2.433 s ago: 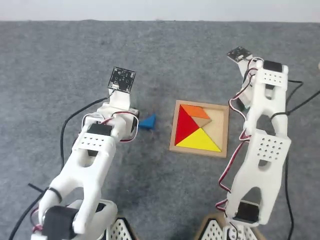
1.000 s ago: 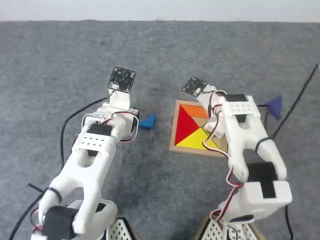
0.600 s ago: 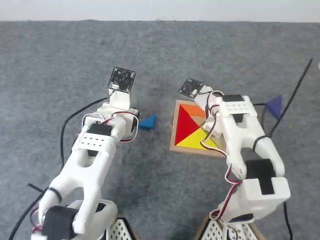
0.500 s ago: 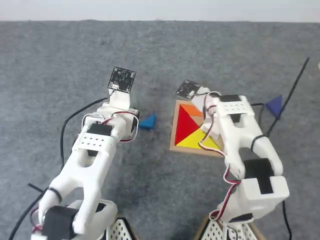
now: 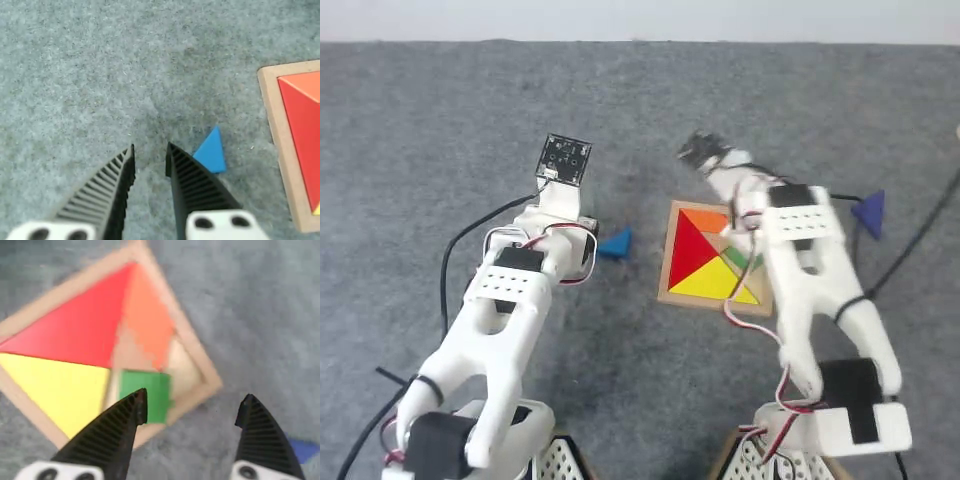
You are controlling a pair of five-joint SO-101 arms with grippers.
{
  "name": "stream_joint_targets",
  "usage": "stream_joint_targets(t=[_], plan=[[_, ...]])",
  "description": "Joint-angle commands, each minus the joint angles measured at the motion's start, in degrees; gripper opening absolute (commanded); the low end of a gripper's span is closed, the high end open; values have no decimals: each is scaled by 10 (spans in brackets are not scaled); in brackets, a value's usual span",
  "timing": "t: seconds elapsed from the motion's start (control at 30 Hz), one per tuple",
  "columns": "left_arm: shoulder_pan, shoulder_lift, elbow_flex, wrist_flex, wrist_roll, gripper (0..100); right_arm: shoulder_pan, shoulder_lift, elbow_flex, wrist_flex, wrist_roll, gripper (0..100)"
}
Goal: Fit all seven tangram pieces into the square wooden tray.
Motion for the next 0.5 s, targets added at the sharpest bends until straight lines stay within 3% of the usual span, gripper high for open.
stream_joint_targets(t=[0.0,0.47], plan=[[-1,-25,-4,-15,2,106,50,-26,-6,-15,-10,285],[-2,-25,0,-28,0,106,62,110,-16,-75,-7,285]])
